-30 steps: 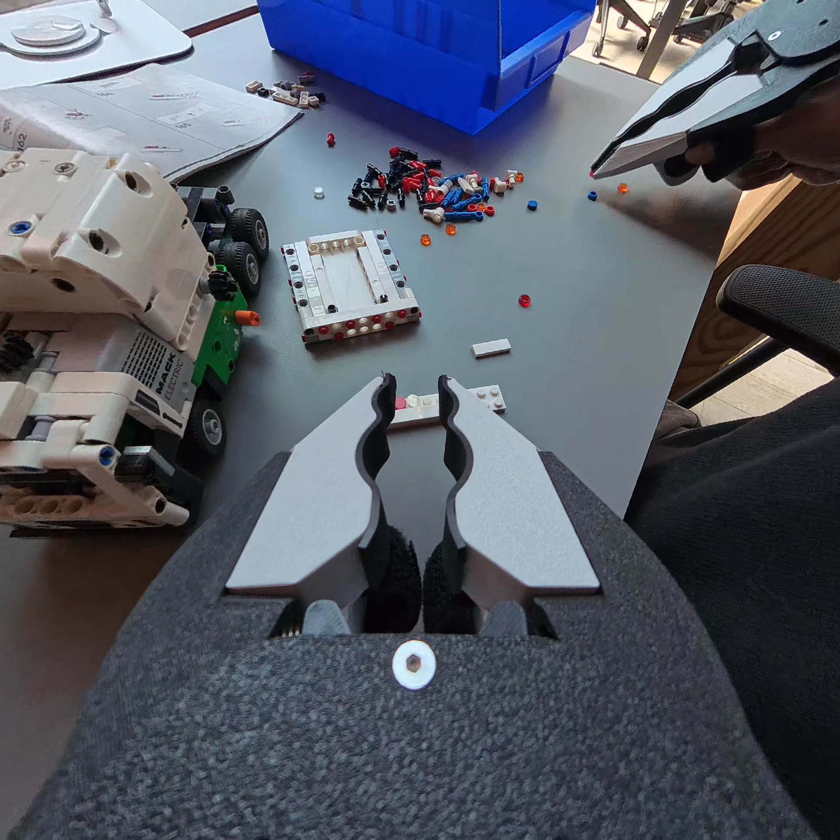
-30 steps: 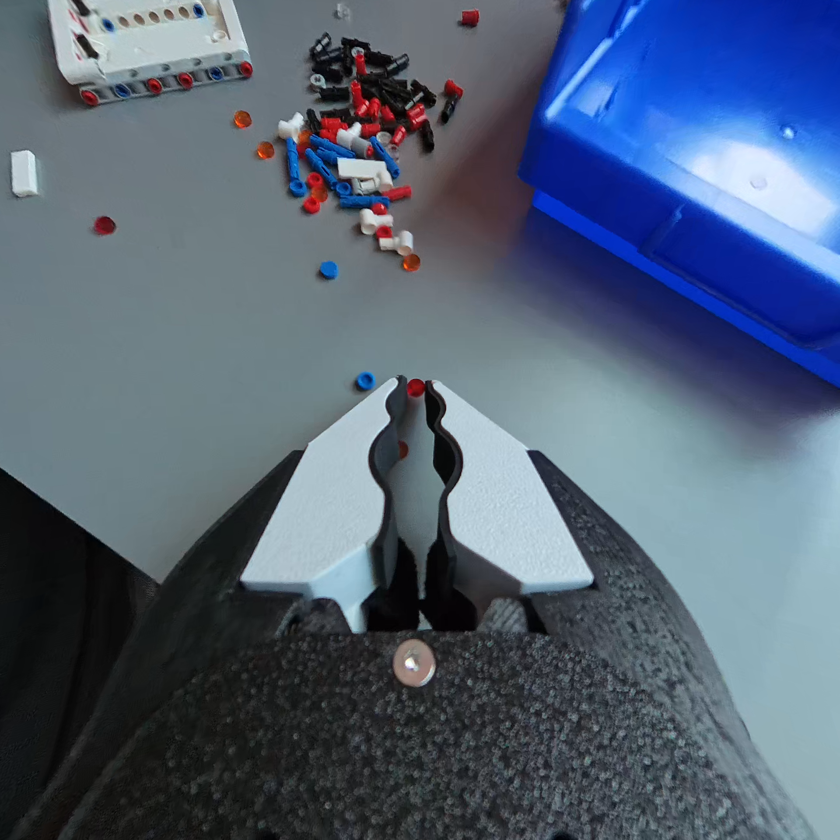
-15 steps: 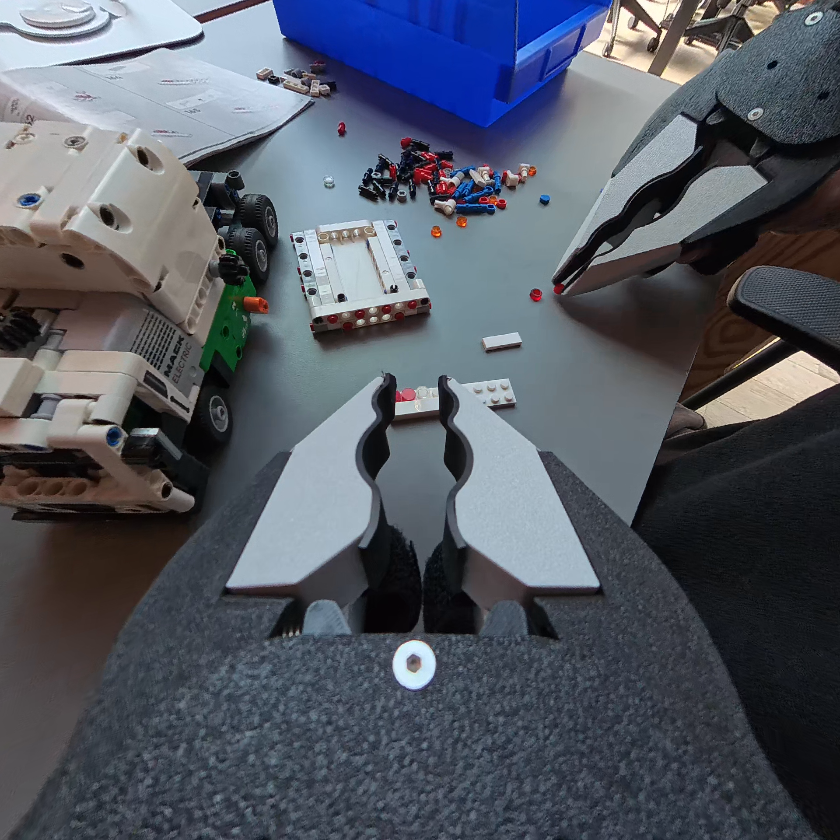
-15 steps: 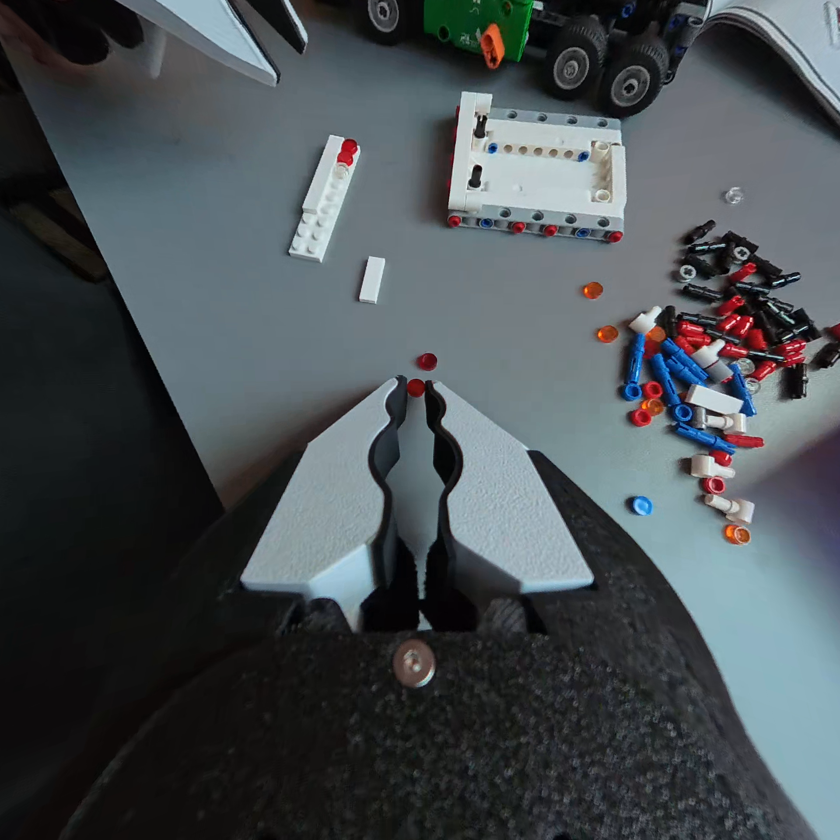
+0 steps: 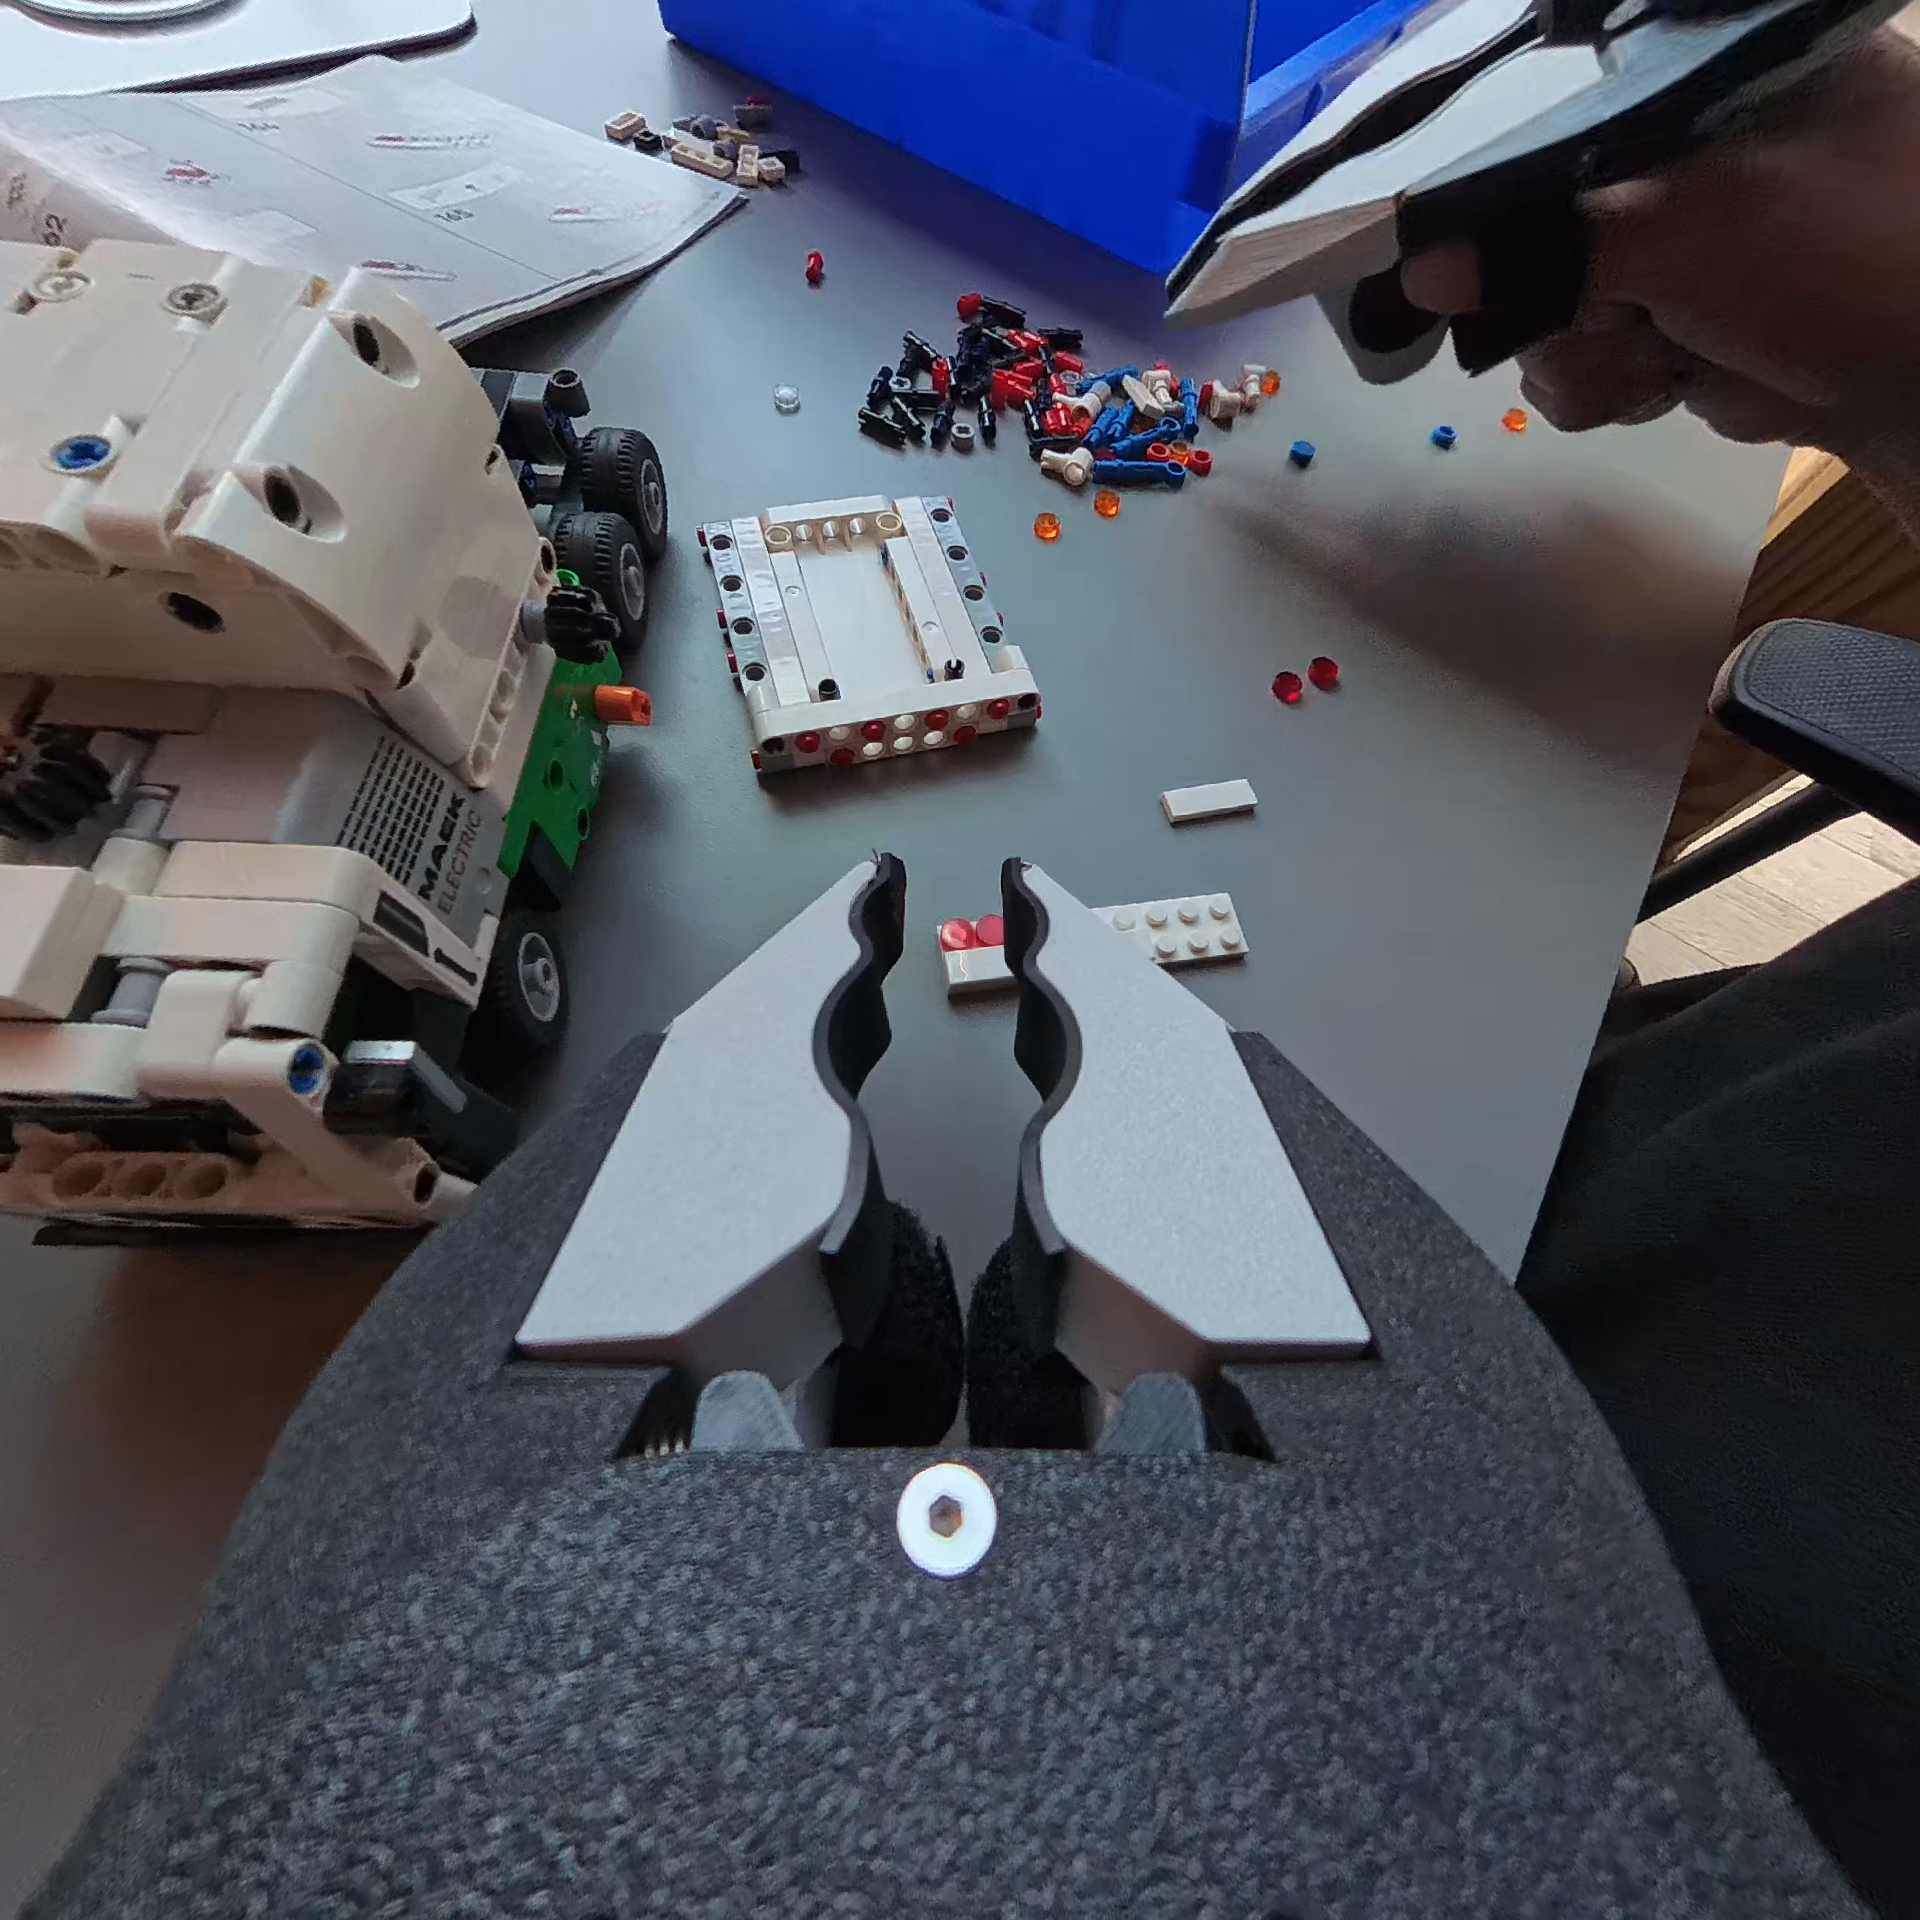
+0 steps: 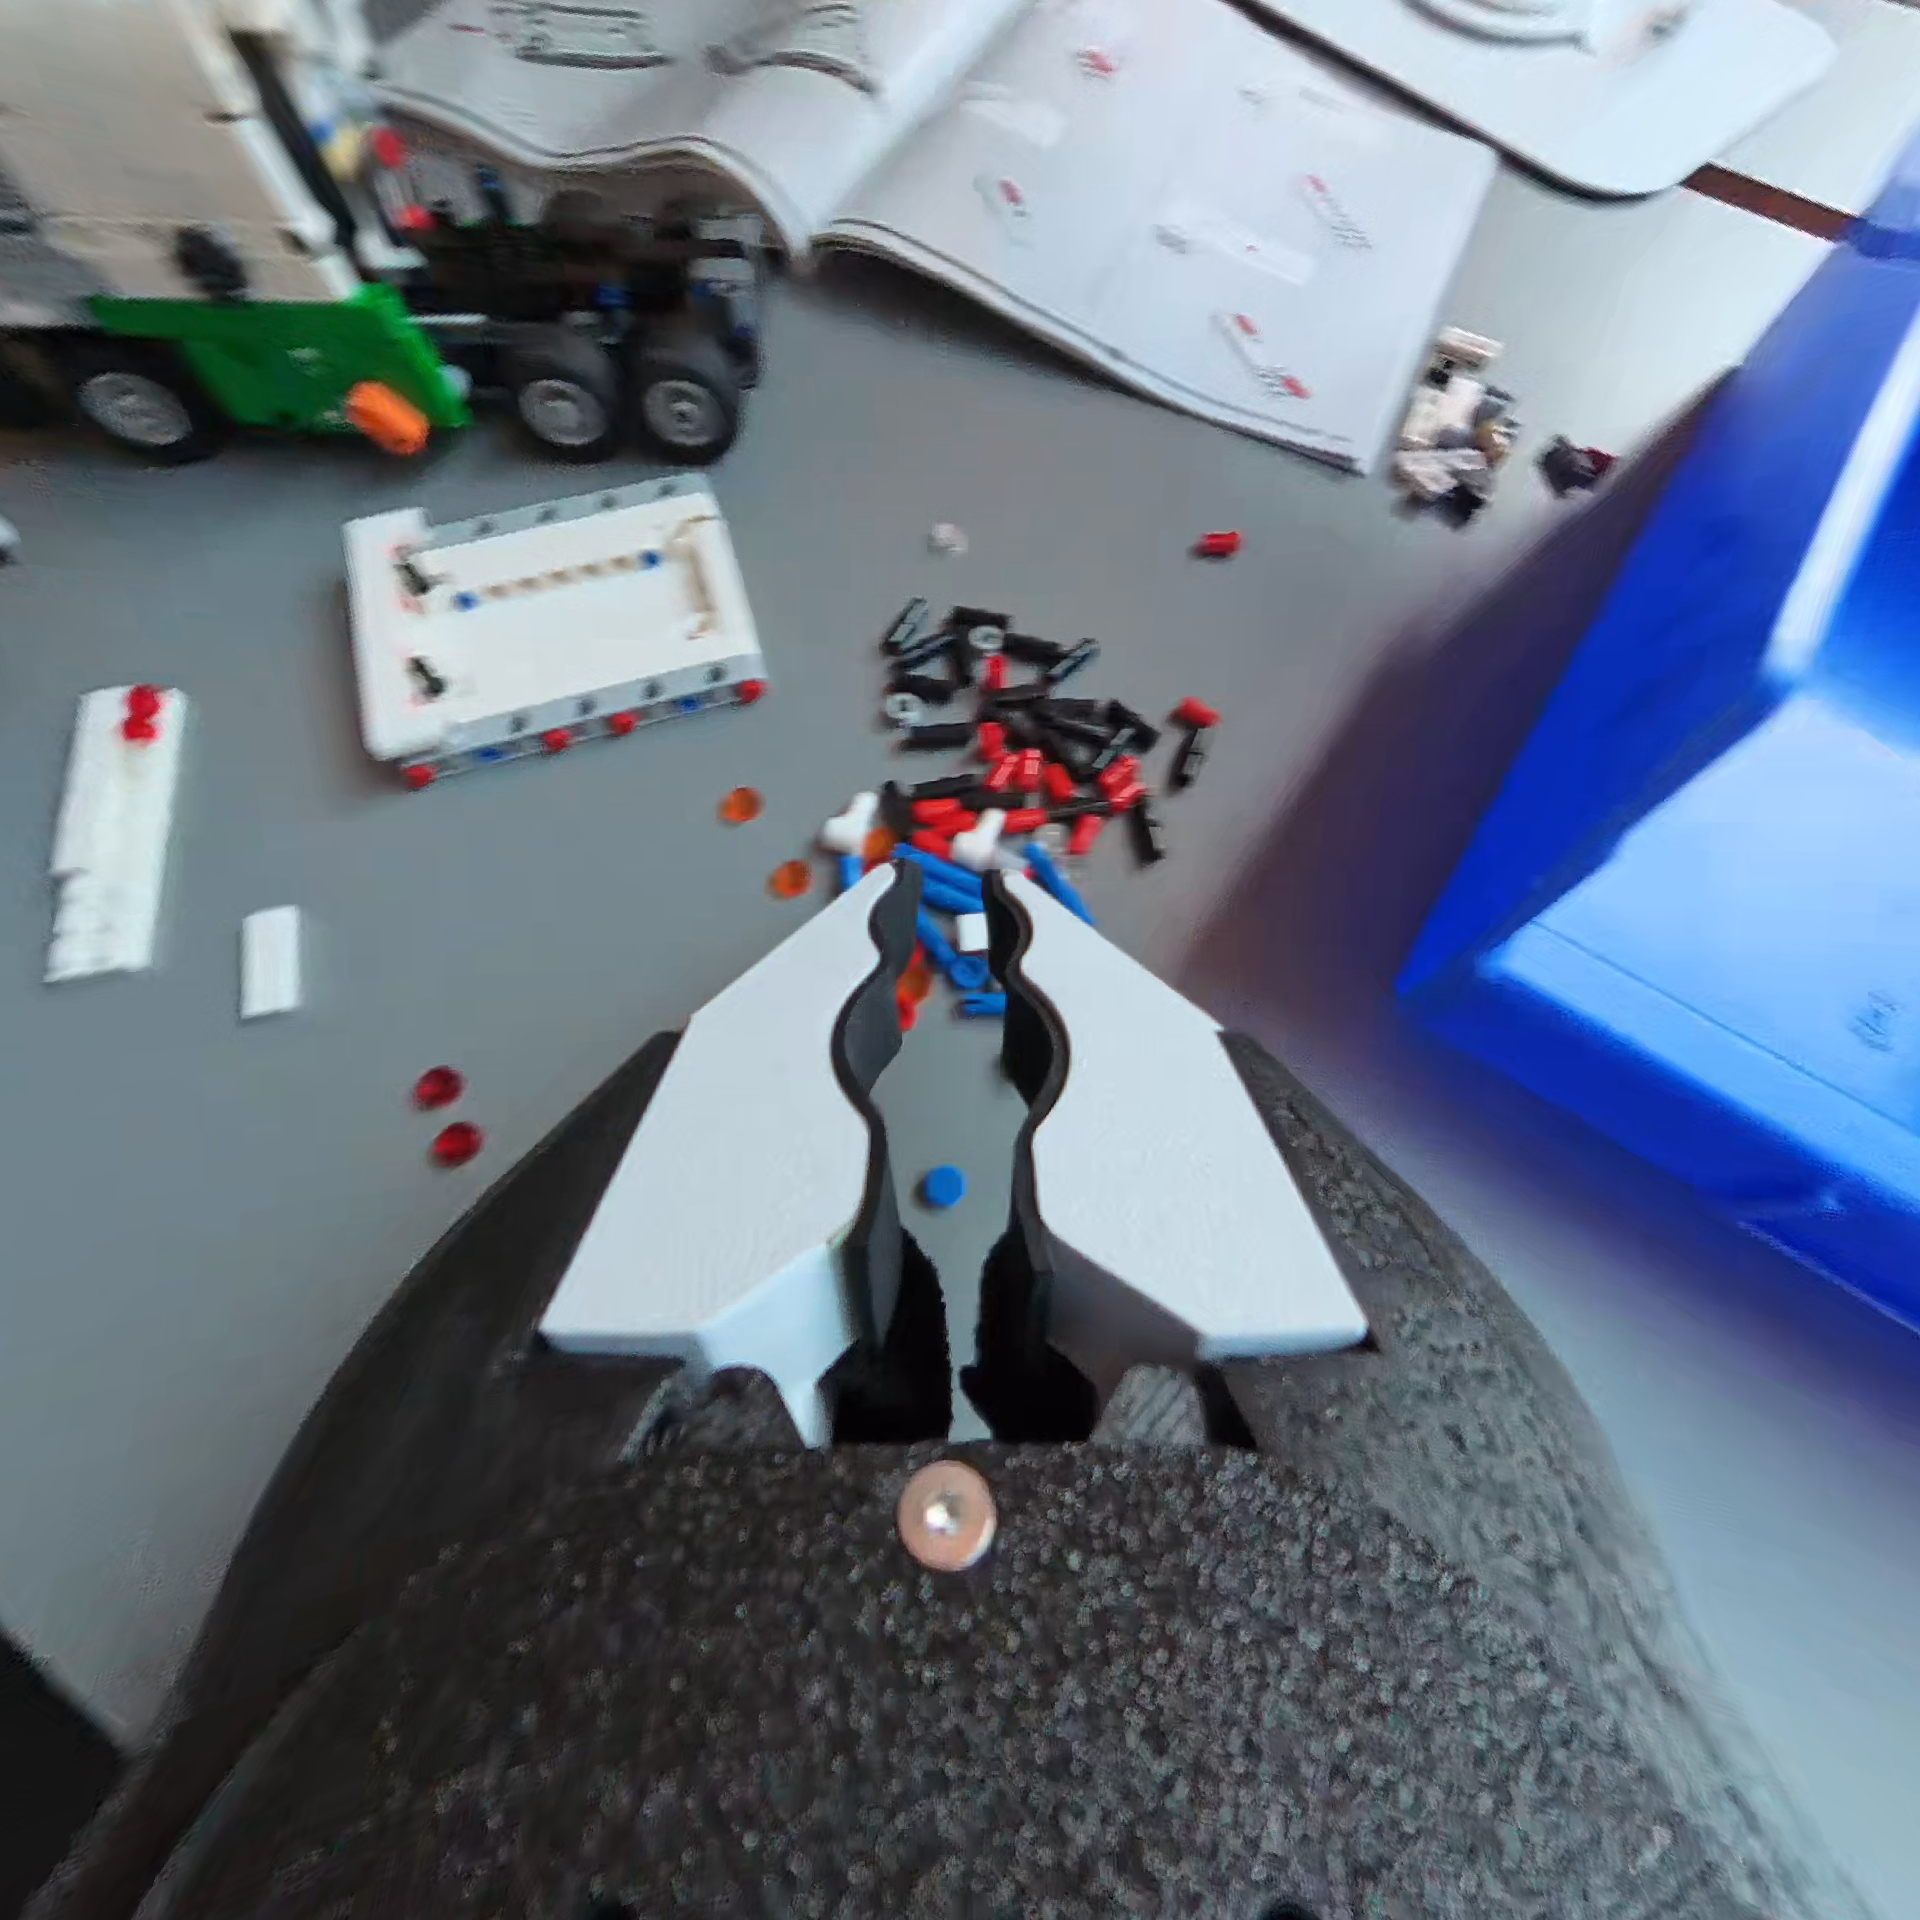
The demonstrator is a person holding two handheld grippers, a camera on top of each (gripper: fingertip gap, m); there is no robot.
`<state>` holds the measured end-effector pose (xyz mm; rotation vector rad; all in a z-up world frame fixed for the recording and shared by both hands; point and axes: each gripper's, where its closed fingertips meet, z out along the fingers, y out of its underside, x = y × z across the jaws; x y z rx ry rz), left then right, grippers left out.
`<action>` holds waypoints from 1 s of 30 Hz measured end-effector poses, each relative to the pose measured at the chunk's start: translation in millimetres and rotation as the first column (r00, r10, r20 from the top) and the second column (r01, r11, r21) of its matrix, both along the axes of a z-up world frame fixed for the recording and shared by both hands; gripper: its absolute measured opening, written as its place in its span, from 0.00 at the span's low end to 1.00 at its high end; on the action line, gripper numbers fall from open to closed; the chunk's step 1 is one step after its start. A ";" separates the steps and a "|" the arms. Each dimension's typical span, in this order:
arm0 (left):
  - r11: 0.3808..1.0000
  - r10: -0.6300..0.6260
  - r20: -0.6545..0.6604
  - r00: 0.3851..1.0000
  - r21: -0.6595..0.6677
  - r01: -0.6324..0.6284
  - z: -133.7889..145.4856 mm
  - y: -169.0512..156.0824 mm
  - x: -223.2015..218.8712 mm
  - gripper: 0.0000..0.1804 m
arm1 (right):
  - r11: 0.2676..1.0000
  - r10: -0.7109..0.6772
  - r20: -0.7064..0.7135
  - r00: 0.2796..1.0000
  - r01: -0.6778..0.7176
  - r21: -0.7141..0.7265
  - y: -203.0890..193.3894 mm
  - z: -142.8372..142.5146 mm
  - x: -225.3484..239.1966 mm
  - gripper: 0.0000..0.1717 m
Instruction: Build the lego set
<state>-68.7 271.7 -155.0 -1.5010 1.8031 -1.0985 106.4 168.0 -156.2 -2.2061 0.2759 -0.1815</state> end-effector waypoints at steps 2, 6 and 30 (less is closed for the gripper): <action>1.000 0.007 -0.003 1.000 -0.004 -0.007 0.2 3.0 3.2 0.10 | 0.996 -0.091 -0.018 0.996 0.091 -0.018 -0.3 -4.2 24.2 0.05; 1.000 0.001 -0.004 1.000 -0.030 -0.001 5.2 3.6 8.6 0.10 | 0.986 -0.160 -0.046 0.986 0.157 -0.056 0.4 -14.4 45.2 0.04; 0.991 -0.088 -0.014 0.996 -0.100 0.086 8.0 -2.0 27.8 0.10 | 0.988 -0.071 -0.092 0.993 0.058 -0.141 11.7 -29.7 29.3 0.06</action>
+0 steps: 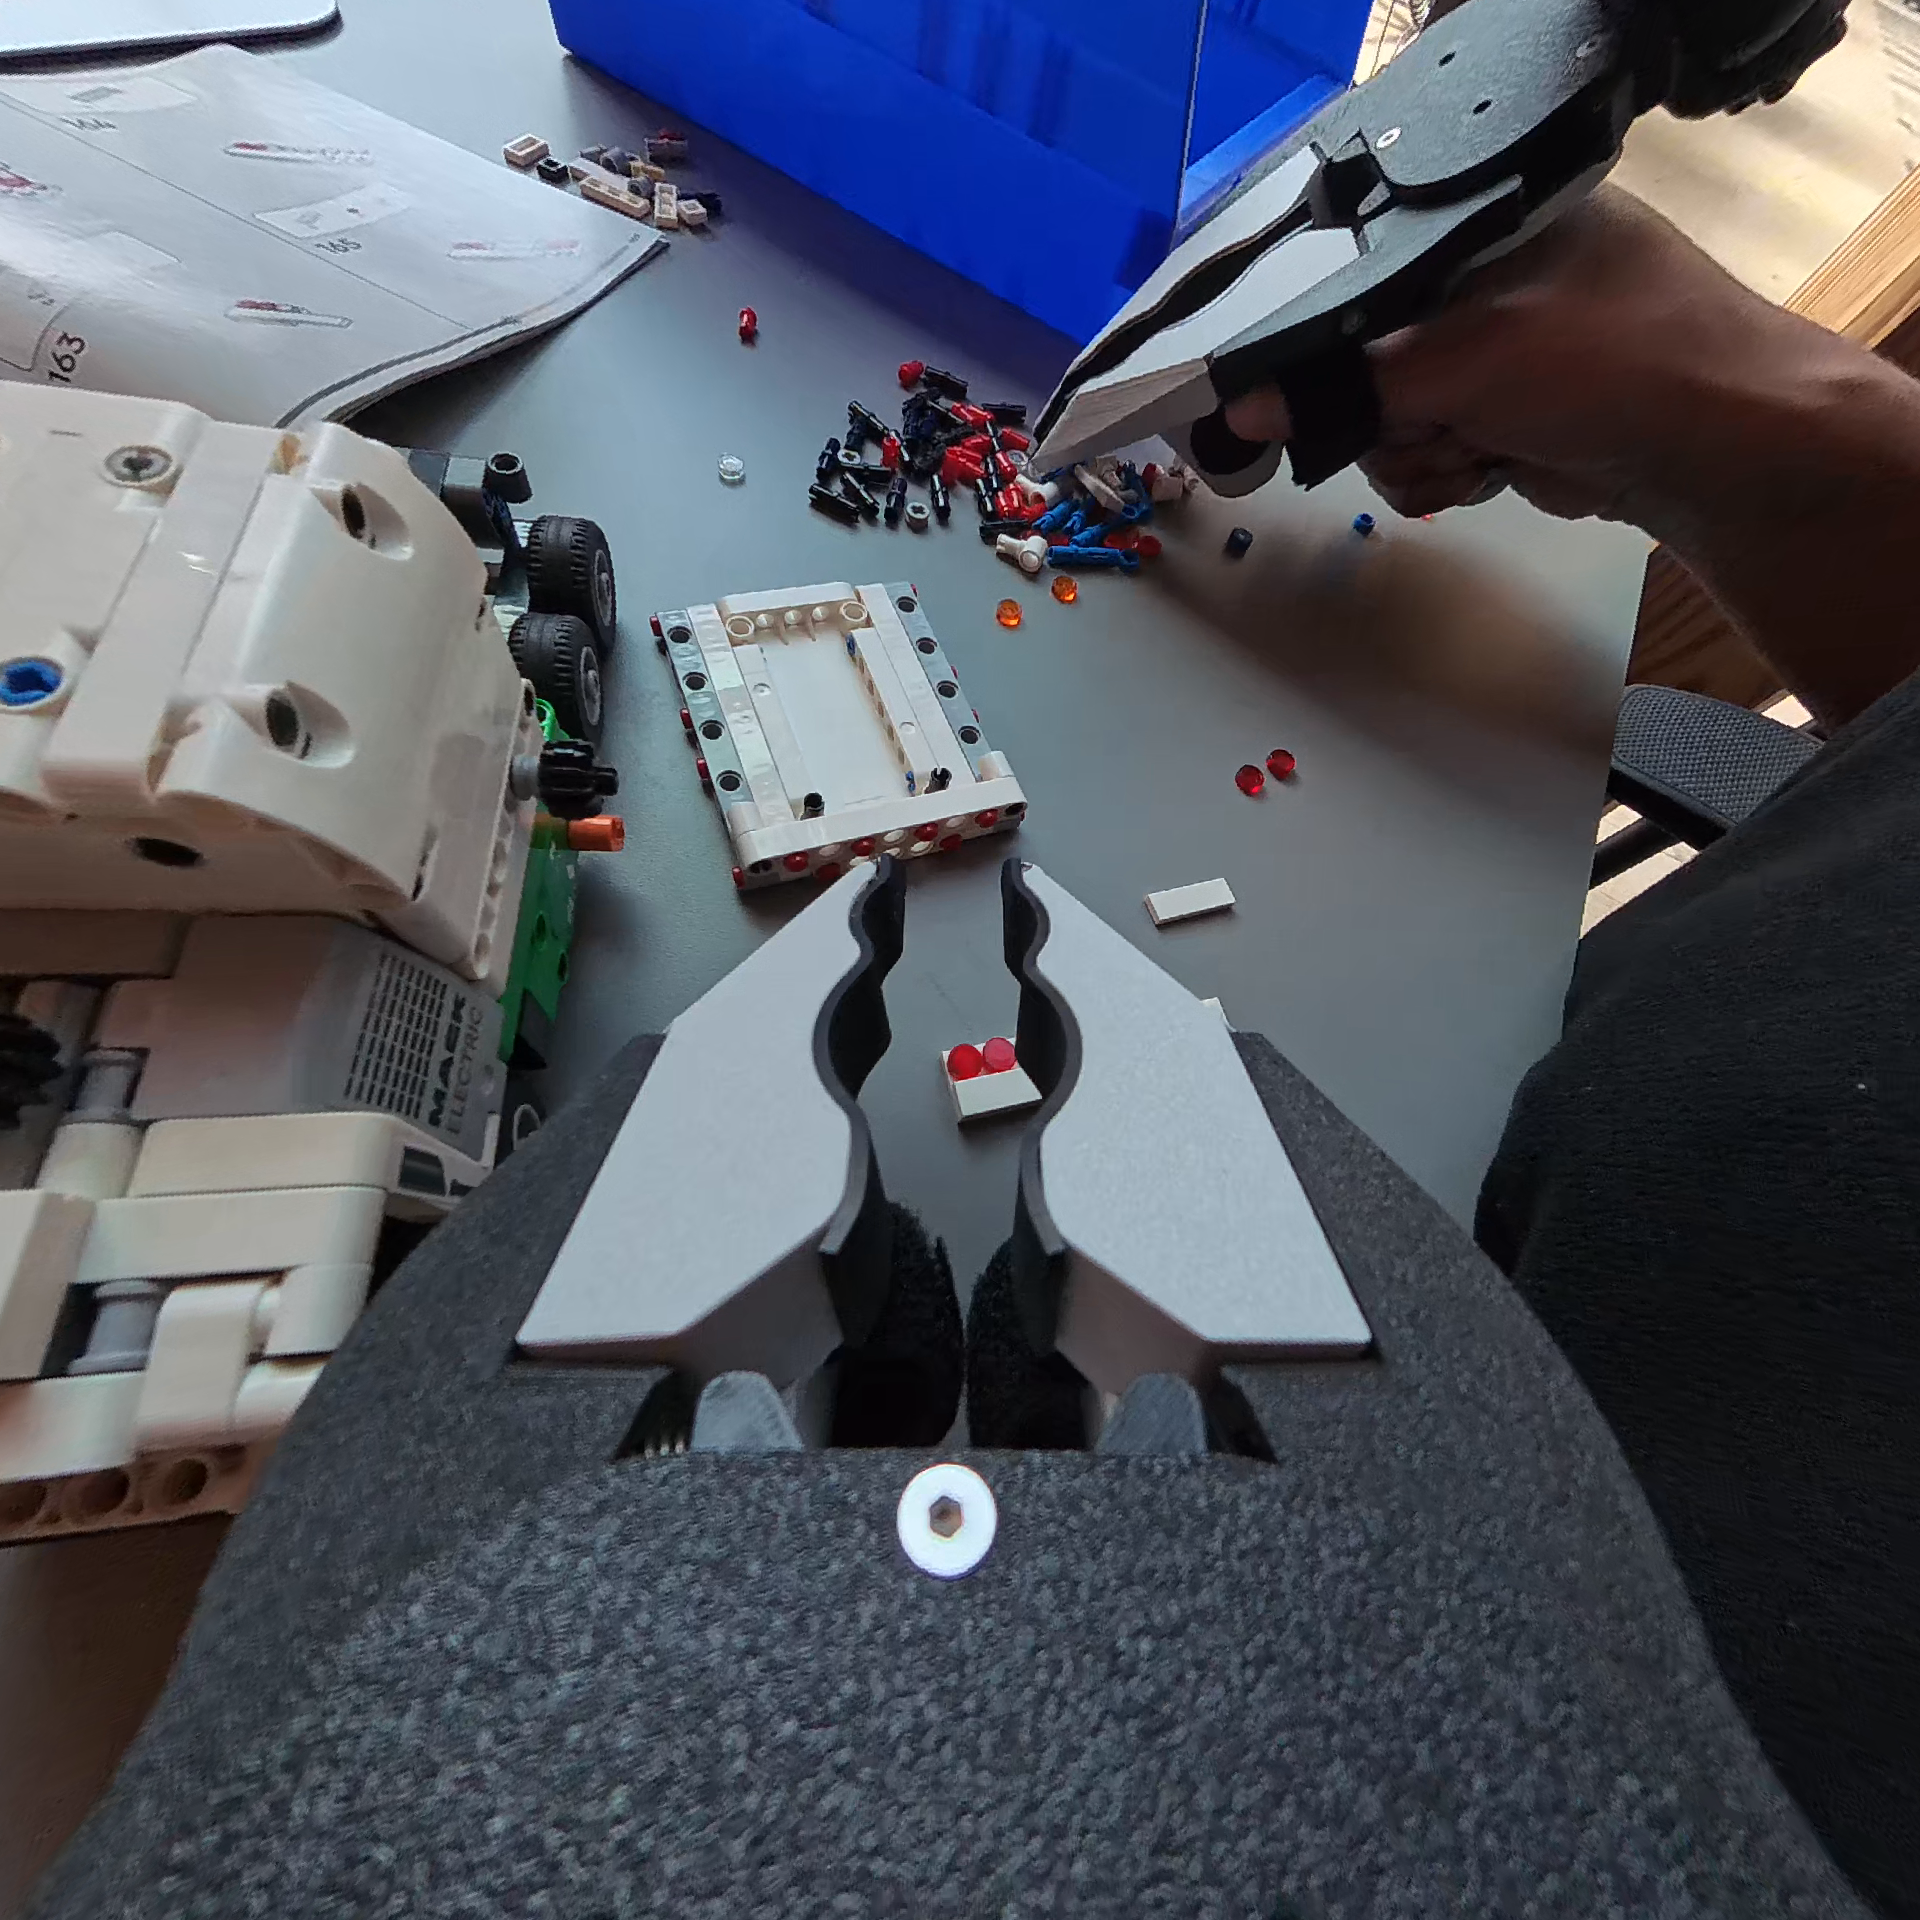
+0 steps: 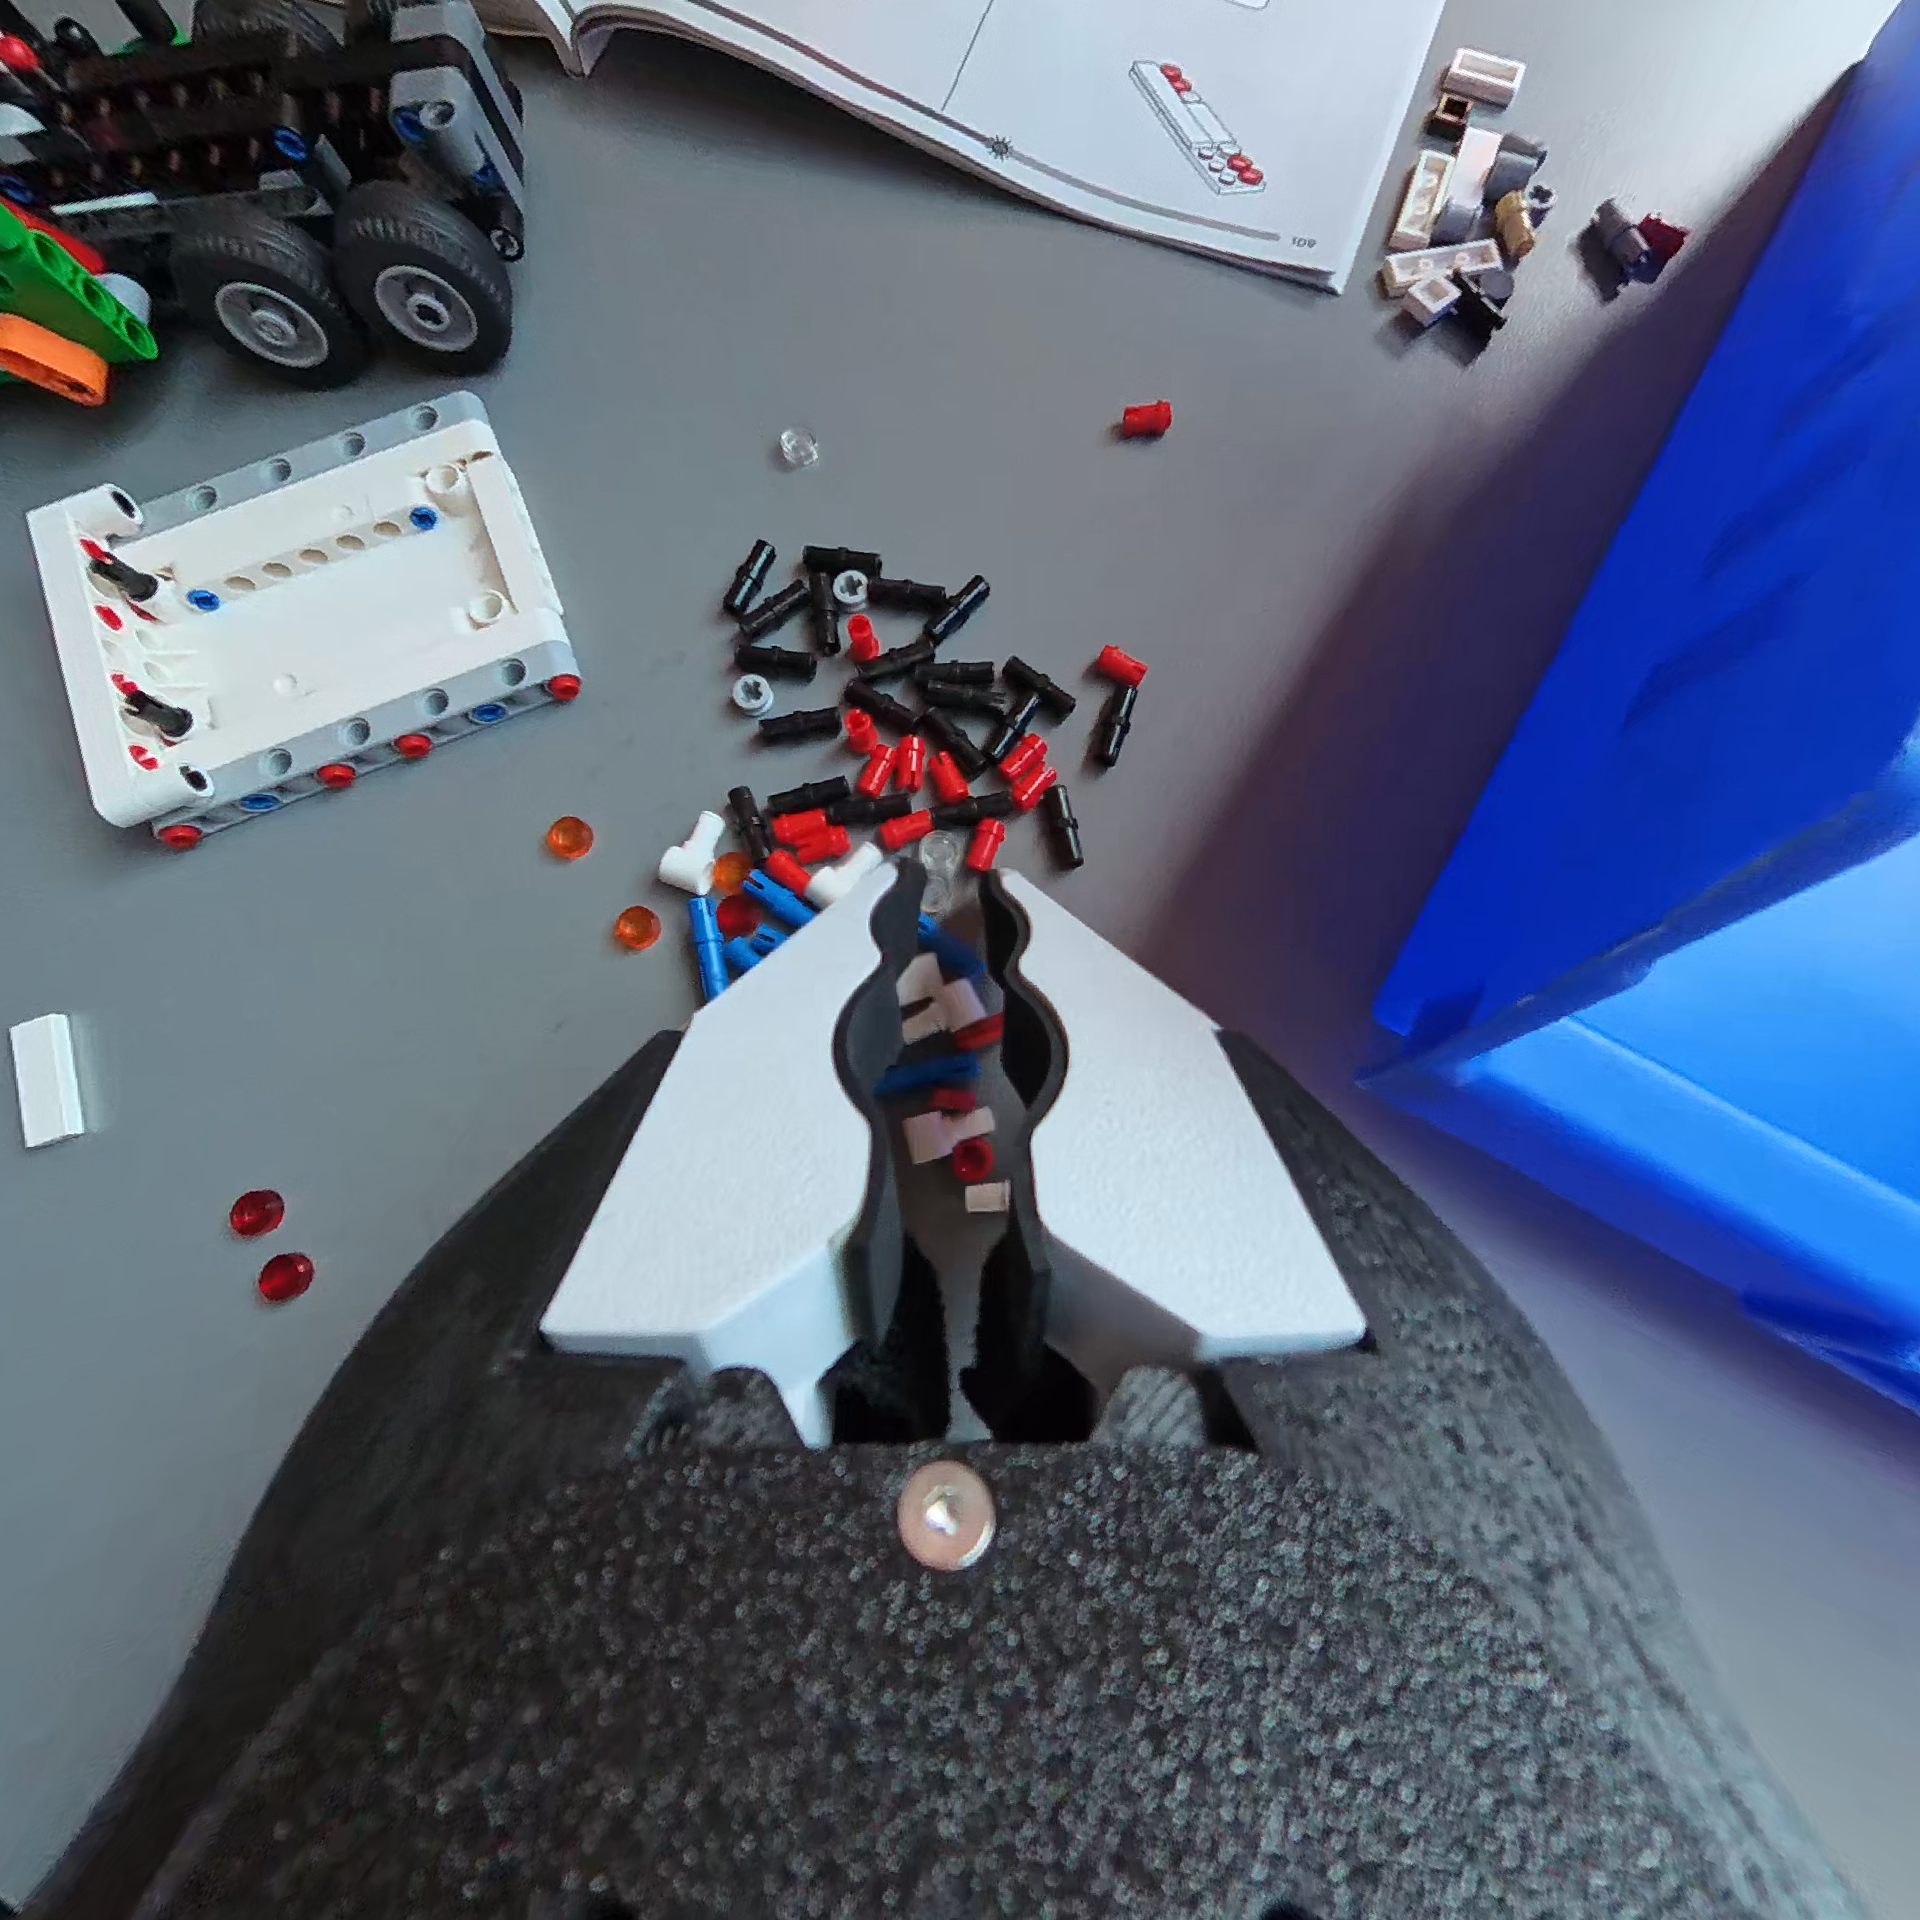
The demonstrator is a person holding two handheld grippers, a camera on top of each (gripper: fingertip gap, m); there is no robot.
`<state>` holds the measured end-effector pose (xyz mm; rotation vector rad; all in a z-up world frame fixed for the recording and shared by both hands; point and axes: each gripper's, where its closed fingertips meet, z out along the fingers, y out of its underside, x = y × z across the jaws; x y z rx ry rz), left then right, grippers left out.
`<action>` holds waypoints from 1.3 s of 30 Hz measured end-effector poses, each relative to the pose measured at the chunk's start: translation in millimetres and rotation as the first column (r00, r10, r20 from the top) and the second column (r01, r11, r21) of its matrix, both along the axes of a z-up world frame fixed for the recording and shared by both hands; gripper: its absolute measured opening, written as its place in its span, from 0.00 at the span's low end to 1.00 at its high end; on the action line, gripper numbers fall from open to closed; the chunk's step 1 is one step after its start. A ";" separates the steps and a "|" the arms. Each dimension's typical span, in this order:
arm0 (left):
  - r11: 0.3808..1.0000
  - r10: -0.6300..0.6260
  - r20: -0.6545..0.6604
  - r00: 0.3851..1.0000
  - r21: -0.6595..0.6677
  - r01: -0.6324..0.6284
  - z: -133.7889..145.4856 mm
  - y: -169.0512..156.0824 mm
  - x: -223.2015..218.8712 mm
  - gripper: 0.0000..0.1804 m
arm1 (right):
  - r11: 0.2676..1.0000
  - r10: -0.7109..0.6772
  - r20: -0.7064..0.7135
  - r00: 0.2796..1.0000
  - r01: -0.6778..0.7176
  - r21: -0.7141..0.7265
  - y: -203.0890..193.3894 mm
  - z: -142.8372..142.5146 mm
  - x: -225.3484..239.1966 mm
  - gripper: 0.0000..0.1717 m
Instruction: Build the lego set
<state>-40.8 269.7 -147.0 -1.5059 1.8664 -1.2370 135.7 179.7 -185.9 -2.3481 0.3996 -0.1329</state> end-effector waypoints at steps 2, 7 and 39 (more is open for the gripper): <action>1.000 0.000 0.000 1.000 0.001 0.000 0.3 -0.4 0.0 0.10 | 1.000 0.011 -0.009 1.000 -0.011 0.008 1.9 1.8 -3.2 0.06; 1.000 -0.002 -0.005 1.000 0.004 0.002 -1.1 -2.1 -1.0 0.10 | 1.000 0.013 -0.014 1.000 -0.013 0.007 1.9 0.2 -3.3 0.06; 0.998 0.040 -0.020 0.999 0.056 -0.039 -4.6 5.5 -7.8 0.10 | 0.867 0.492 0.036 0.870 -0.494 0.072 8.2 14.7 -117.6 0.03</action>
